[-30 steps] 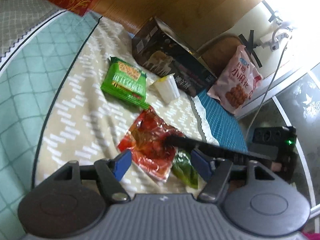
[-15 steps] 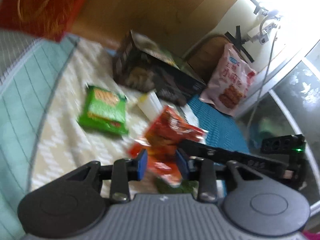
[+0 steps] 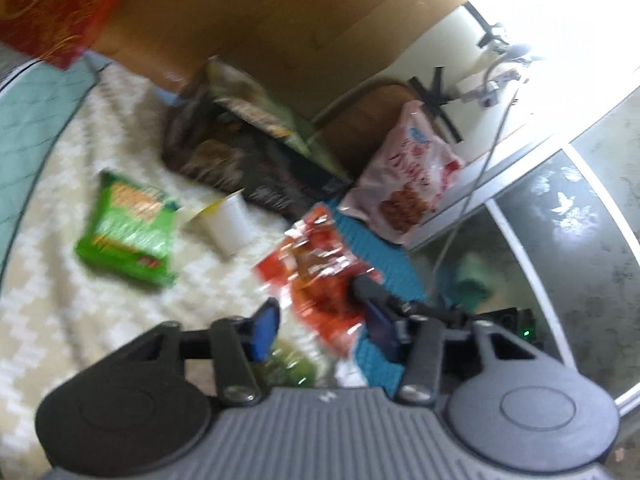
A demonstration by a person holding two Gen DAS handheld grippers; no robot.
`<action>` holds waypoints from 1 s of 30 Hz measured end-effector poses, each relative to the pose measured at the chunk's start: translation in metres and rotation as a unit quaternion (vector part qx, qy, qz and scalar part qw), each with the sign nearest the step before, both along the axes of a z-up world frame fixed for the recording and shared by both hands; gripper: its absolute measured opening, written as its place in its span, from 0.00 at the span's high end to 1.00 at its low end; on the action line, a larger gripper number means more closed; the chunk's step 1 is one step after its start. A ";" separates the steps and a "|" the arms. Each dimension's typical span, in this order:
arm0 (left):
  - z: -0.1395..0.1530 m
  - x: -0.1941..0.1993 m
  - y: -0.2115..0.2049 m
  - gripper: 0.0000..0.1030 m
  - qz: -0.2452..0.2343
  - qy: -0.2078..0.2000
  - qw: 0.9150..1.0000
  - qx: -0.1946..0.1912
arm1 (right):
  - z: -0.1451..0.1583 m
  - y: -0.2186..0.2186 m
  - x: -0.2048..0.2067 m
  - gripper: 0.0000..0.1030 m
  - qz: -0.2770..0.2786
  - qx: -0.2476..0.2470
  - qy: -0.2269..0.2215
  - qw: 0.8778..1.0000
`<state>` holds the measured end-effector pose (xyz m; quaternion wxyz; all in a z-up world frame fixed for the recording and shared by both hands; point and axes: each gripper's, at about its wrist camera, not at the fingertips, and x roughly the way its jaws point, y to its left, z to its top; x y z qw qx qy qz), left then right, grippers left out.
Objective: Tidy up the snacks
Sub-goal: 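Carry the red snack bag into the tin box and release it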
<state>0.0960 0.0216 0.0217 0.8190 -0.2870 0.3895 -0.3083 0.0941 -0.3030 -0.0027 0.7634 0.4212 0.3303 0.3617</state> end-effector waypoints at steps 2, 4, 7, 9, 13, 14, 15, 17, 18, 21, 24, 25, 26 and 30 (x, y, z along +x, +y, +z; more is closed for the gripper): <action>0.009 0.012 -0.008 0.77 0.002 -0.015 1.000 0.024 | 0.012 -0.006 0.013 0.88 -0.008 -0.018 -0.022 1.000; 0.018 0.029 -0.016 0.76 -0.004 -0.028 0.999 0.033 | 0.024 -0.008 0.031 0.88 -0.023 -0.041 -0.040 0.998; 0.039 0.062 -0.034 0.76 -0.010 -0.057 0.996 0.068 | 0.037 -0.011 0.068 0.88 -0.048 -0.069 -0.055 0.995; 0.051 0.084 -0.046 0.75 -0.013 -0.078 0.993 0.093 | 0.043 -0.007 0.093 0.87 -0.069 -0.099 -0.062 0.991; 0.051 0.144 -0.072 0.66 0.006 -0.082 0.985 0.149 | 0.043 0.022 0.132 0.71 -0.102 -0.267 -0.087 0.954; 0.047 0.156 -0.077 0.62 0.014 -0.077 0.983 0.168 | 0.042 0.030 0.133 0.71 -0.107 -0.307 -0.099 0.941; 0.041 0.167 -0.081 0.59 0.024 -0.067 0.979 0.190 | 0.042 0.033 0.129 0.70 -0.111 -0.324 -0.115 0.932; 0.030 0.181 -0.084 0.59 0.036 -0.051 0.975 0.212 | 0.045 0.032 0.113 0.67 -0.124 -0.332 -0.149 0.923; 0.029 0.181 -0.081 0.59 0.039 -0.048 0.976 0.208 | 0.046 0.031 0.103 0.67 -0.131 -0.331 -0.160 0.921; 0.034 0.162 -0.070 0.59 0.052 -0.076 0.973 0.214 | 0.044 0.027 0.077 0.66 -0.140 -0.323 -0.169 0.920; 0.042 0.129 -0.070 0.59 0.076 -0.115 0.953 0.271 | 0.039 0.026 0.050 0.66 -0.141 -0.306 -0.154 0.929; 0.043 0.118 -0.071 0.59 0.081 -0.127 0.946 0.288 | 0.037 0.026 0.040 0.66 -0.139 -0.300 -0.150 0.932; 0.044 0.109 -0.072 0.58 0.085 -0.135 0.940 0.301 | 0.035 0.028 0.031 0.66 -0.140 -0.298 -0.144 0.933; 0.040 0.067 -0.077 0.54 0.101 -0.153 0.921 0.344 | 0.029 0.036 -0.003 0.66 -0.138 -0.297 -0.128 0.936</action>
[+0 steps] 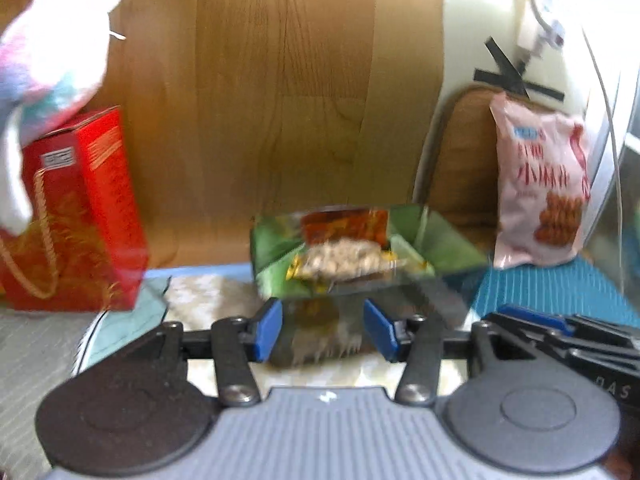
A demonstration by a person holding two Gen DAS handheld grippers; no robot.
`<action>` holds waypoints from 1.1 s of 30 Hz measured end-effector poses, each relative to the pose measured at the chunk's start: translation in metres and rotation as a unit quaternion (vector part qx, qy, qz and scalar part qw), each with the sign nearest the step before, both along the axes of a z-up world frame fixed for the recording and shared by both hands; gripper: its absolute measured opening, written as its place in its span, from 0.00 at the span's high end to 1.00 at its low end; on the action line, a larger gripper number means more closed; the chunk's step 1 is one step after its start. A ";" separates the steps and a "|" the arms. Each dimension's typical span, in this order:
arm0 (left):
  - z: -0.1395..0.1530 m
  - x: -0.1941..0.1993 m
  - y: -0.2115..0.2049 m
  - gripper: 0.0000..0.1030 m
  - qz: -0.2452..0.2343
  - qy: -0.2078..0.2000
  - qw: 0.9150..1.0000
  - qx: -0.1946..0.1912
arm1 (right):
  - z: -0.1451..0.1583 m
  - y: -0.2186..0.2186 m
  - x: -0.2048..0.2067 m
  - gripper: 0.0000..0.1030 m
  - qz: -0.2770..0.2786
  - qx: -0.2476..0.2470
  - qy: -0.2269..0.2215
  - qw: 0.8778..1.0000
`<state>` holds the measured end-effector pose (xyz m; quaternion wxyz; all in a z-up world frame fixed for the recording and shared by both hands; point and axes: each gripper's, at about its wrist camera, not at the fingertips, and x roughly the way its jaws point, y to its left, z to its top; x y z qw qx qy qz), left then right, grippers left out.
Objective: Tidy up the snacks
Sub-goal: 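Carry the red snack bag into the tin box and release it, then move the left gripper back toward the green cracker packet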
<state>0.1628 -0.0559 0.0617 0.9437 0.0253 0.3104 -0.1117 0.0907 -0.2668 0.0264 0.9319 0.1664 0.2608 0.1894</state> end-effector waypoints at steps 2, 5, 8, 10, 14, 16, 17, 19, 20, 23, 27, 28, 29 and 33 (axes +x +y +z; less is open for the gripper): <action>-0.004 -0.015 0.000 0.54 0.005 0.005 1.000 0.002 | -0.001 0.003 -0.016 0.66 -0.001 0.000 0.002 1.000; -0.012 -0.035 0.000 0.53 0.016 0.013 1.000 0.006 | 0.000 0.001 -0.032 0.66 -0.003 0.008 0.009 1.000; -0.020 -0.049 0.002 0.52 0.028 0.017 0.999 0.013 | -0.002 0.002 -0.044 0.66 -0.013 0.007 0.015 1.000; -0.024 -0.058 0.003 0.52 0.034 0.021 0.999 0.016 | -0.005 0.001 -0.050 0.66 -0.016 0.012 0.021 1.000; -0.029 -0.071 0.005 0.52 0.043 0.025 0.999 0.016 | -0.005 0.000 -0.061 0.66 -0.017 0.014 0.025 0.999; -0.030 -0.077 0.006 0.51 0.048 0.024 0.998 0.016 | -0.003 0.000 -0.064 0.66 -0.016 0.015 0.023 0.999; -0.029 -0.080 0.007 0.50 0.050 0.024 0.998 0.017 | -0.003 0.001 -0.066 0.66 -0.016 0.015 0.023 1.000; -0.030 -0.083 0.008 0.48 0.051 0.024 0.998 0.016 | -0.004 0.001 -0.068 0.66 -0.015 0.013 0.022 1.000; -0.031 -0.085 0.008 0.48 0.051 0.024 0.998 0.017 | -0.004 0.002 -0.069 0.66 -0.015 0.012 0.023 1.000; -0.033 -0.089 0.009 0.47 0.054 0.025 0.998 0.021 | -0.008 0.002 -0.071 0.66 -0.015 0.012 0.030 0.999; -0.037 -0.093 0.010 0.46 0.058 0.027 0.998 0.024 | -0.013 0.003 -0.074 0.66 -0.026 0.001 0.028 0.999; -0.037 -0.093 0.011 0.46 0.059 0.027 0.998 0.024 | -0.014 0.003 -0.075 0.65 -0.030 -0.005 0.024 0.999; -0.038 -0.093 0.012 0.45 0.061 0.027 0.997 0.025 | -0.016 0.003 -0.075 0.64 -0.036 -0.013 0.019 0.999; -0.042 -0.092 0.015 0.43 0.065 0.030 0.997 0.024 | -0.026 0.001 -0.077 0.54 -0.063 -0.030 0.010 0.998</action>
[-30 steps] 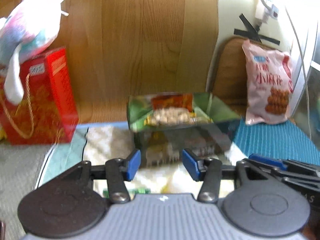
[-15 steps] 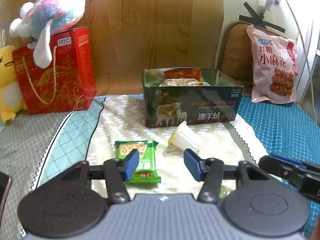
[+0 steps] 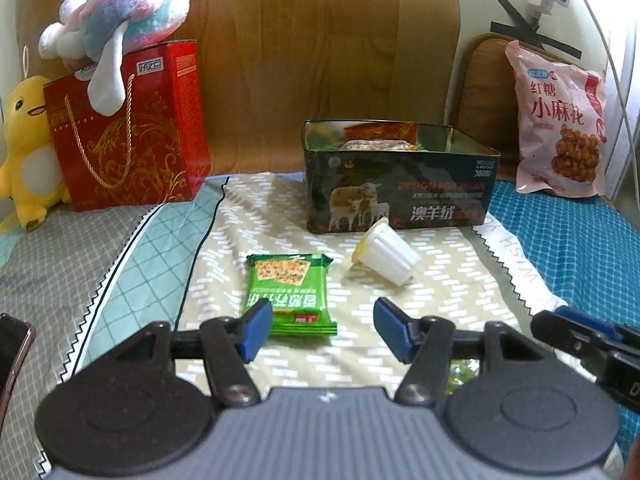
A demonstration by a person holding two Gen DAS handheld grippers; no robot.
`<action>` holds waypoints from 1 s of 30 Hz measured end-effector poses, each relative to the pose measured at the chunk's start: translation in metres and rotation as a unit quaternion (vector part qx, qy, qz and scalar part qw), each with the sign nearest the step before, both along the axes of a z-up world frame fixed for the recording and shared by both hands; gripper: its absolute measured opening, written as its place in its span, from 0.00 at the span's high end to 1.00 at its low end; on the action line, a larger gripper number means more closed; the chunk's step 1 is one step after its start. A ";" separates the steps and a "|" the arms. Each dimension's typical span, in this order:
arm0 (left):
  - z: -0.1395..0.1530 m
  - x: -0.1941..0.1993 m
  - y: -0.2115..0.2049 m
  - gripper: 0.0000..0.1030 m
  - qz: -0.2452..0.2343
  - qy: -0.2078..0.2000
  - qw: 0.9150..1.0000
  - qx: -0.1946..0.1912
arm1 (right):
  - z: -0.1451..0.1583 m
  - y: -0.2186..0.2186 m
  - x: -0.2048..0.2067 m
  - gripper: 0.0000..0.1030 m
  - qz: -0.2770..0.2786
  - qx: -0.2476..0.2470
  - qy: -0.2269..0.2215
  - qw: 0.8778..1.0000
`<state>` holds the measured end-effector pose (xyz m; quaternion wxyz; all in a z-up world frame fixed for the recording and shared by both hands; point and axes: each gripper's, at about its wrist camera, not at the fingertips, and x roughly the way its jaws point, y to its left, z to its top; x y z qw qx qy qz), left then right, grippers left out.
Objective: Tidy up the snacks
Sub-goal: 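Move the left gripper back toward the green cracker packet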
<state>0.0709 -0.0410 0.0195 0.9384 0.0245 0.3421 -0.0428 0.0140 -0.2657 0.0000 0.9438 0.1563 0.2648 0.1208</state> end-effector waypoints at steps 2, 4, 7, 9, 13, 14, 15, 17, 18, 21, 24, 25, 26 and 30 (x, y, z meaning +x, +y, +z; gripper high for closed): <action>-0.003 0.000 0.000 0.42 0.003 -0.001 1.000 0.003 | 0.000 -0.004 0.000 0.54 -0.003 0.011 -0.002 1.000; -0.005 0.001 0.000 0.41 0.004 -0.002 1.000 0.006 | 0.000 -0.004 -0.001 0.53 -0.007 0.012 -0.009 1.000; -0.007 0.004 0.000 0.39 0.003 -0.004 1.000 0.011 | 0.000 -0.003 -0.001 0.53 -0.008 0.011 -0.008 1.000; -0.008 0.006 -0.001 0.39 0.005 -0.006 1.000 0.015 | 0.000 -0.003 -0.002 0.53 -0.007 0.010 -0.010 1.000; -0.009 0.007 -0.001 0.38 0.010 -0.012 1.000 0.022 | 0.000 -0.001 -0.002 0.53 -0.005 0.008 -0.010 1.000; -0.009 0.007 -0.001 0.37 0.011 -0.013 1.000 0.024 | 0.000 -0.001 -0.002 0.53 -0.004 0.007 -0.010 1.000; -0.009 0.008 0.000 0.33 0.011 -0.014 1.000 0.025 | 0.000 -0.001 -0.002 0.53 -0.004 0.007 -0.010 1.000; -0.008 0.009 0.000 0.22 0.013 -0.021 0.999 0.027 | 0.000 -0.001 -0.002 0.53 -0.004 0.007 -0.010 1.000; -0.008 0.008 0.000 0.22 0.013 -0.025 0.999 0.030 | 0.000 -0.001 -0.002 0.53 -0.004 0.007 -0.010 1.000; -0.008 0.010 -0.001 0.22 0.009 -0.030 0.999 0.035 | 0.000 -0.001 -0.002 0.53 -0.003 0.008 -0.010 1.000; -0.008 0.010 -0.001 0.22 0.008 -0.030 0.999 0.034 | 0.000 -0.001 -0.001 0.53 -0.003 0.008 -0.010 1.000; -0.008 0.010 -0.001 0.22 0.008 -0.030 0.999 0.035 | 0.000 -0.001 -0.001 0.53 -0.002 0.008 -0.010 1.000; -0.008 0.010 -0.001 0.22 0.007 -0.030 0.999 0.035 | 0.000 -0.001 -0.001 0.53 -0.002 0.008 -0.010 1.000; -0.008 0.010 0.000 0.22 0.008 -0.031 0.999 0.035 | 0.000 -0.002 -0.001 0.53 -0.002 0.008 -0.009 1.000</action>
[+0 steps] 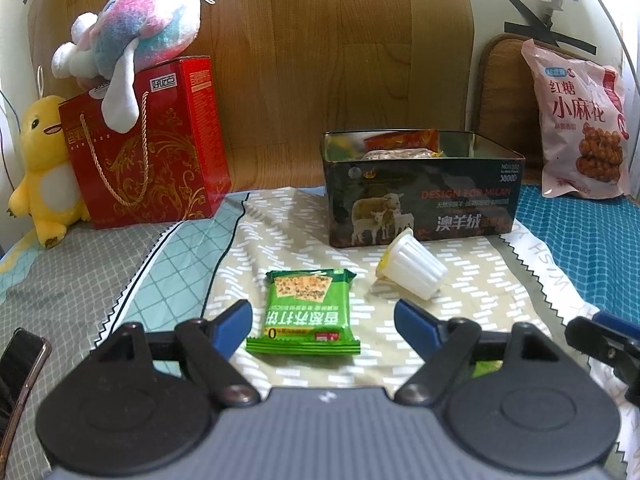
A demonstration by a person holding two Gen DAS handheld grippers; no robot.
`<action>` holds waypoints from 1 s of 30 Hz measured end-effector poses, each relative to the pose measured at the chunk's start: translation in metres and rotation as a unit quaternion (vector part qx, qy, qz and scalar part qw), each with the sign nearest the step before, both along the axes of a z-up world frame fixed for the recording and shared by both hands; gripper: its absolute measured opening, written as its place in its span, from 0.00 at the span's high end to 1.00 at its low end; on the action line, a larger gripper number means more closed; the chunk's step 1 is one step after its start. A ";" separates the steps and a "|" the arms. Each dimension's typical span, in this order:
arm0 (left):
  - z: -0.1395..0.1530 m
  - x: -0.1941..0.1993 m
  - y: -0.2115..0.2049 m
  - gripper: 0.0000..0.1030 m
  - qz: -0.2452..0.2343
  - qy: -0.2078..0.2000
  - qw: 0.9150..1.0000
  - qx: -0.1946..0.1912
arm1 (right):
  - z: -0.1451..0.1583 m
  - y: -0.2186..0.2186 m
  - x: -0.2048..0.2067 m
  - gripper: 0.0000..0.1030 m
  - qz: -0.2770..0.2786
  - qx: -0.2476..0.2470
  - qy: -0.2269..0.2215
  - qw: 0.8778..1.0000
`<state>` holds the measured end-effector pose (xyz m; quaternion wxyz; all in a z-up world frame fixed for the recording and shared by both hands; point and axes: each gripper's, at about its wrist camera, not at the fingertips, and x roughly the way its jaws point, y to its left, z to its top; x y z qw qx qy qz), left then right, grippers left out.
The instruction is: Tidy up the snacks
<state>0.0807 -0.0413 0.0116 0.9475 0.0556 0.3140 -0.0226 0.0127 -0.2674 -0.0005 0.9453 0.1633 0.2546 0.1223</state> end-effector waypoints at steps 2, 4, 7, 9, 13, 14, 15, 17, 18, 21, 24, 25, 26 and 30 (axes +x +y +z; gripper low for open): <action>0.000 0.000 0.001 0.22 0.000 -0.001 1.000 0.000 | 0.000 0.000 0.000 0.53 -0.001 0.001 0.000 1.000; 0.000 0.000 0.001 0.22 0.001 -0.002 1.000 0.002 | 0.000 0.000 0.000 0.53 -0.001 0.001 0.000 1.000; 0.000 -0.001 0.000 0.22 0.000 -0.004 1.000 0.004 | 0.000 0.000 0.000 0.53 0.000 0.001 0.000 1.000; 0.000 -0.001 0.000 0.22 0.001 -0.004 1.000 0.004 | 0.000 -0.001 0.000 0.52 0.000 0.001 0.000 1.000; 0.001 -0.003 0.000 0.19 0.000 -0.008 1.000 0.007 | 0.000 -0.001 0.000 0.51 0.000 0.001 0.000 1.000; 0.001 -0.003 0.000 0.18 -0.001 -0.010 1.000 0.007 | 0.000 -0.001 0.000 0.50 0.000 0.001 0.000 1.000; 0.002 -0.003 0.000 0.17 -0.001 -0.011 1.000 0.007 | 0.000 -0.001 0.000 0.49 0.000 0.001 0.000 1.000; 0.002 -0.003 0.000 0.17 -0.001 -0.012 1.000 0.008 | 0.000 -0.001 0.000 0.49 -0.002 0.001 -0.001 1.000; 0.002 -0.004 0.000 0.17 -0.002 -0.013 1.000 0.008 | 0.000 -0.001 0.000 0.49 -0.002 0.001 0.000 1.000; 0.002 -0.004 0.000 0.16 -0.001 -0.013 1.000 0.009 | 0.000 -0.001 0.000 0.49 -0.001 0.001 -0.001 1.000; 0.002 -0.004 0.000 0.14 -0.001 -0.014 1.000 0.009 | 0.000 -0.002 0.000 0.49 -0.001 0.001 -0.001 1.000; 0.002 -0.004 0.000 0.14 -0.001 -0.014 1.000 0.010 | -0.001 -0.002 0.001 0.49 -0.001 0.002 -0.001 1.000; 0.002 -0.004 0.001 0.14 -0.002 -0.015 1.000 0.010 | -0.001 -0.002 0.000 0.49 -0.004 0.002 0.000 1.000; 0.001 -0.005 0.001 0.14 -0.001 -0.015 1.000 0.010 | -0.001 -0.001 -0.001 0.48 -0.010 0.003 0.001 1.000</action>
